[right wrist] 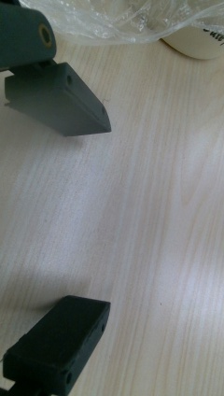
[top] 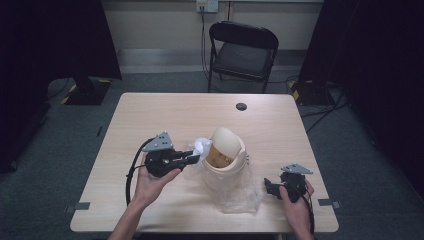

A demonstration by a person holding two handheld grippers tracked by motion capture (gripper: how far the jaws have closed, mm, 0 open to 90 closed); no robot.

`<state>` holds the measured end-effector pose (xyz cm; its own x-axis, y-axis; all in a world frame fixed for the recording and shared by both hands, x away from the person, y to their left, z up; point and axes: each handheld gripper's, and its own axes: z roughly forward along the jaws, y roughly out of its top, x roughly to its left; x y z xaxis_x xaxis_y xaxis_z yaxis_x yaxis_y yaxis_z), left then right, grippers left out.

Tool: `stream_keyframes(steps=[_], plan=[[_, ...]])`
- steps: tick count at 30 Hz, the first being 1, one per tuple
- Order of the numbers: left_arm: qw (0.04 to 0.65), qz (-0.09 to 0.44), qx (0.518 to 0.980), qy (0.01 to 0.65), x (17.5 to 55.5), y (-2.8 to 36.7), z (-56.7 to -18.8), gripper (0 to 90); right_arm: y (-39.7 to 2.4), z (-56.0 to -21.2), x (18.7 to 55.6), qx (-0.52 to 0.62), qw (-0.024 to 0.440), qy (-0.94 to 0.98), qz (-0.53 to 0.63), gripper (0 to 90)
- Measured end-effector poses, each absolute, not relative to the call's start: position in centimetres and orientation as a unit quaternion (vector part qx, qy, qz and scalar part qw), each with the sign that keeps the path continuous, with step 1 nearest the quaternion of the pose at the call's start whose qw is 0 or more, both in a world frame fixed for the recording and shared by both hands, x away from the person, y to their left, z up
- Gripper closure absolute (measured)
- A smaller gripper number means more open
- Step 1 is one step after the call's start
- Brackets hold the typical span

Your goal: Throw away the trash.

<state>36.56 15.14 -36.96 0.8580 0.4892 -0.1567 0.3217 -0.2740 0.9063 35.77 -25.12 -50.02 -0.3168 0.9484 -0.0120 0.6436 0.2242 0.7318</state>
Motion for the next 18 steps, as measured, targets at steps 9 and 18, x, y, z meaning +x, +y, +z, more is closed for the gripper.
stream_keyframes(steps=[9, 18], plan=[[0.532, 0.072, 0.808, 0.244, 37.0, 13.1, -37.0, 79.0, -25.1, -50.0, 35.8, 0.534, 0.238, 0.745, 0.321, 11.4], [0.516, 0.071, 0.817, 0.249, 37.5, 12.4, -37.4, 78.6, -25.1, -50.0, 35.8, 0.534, 0.238, 0.745, 0.321, 11.4]])
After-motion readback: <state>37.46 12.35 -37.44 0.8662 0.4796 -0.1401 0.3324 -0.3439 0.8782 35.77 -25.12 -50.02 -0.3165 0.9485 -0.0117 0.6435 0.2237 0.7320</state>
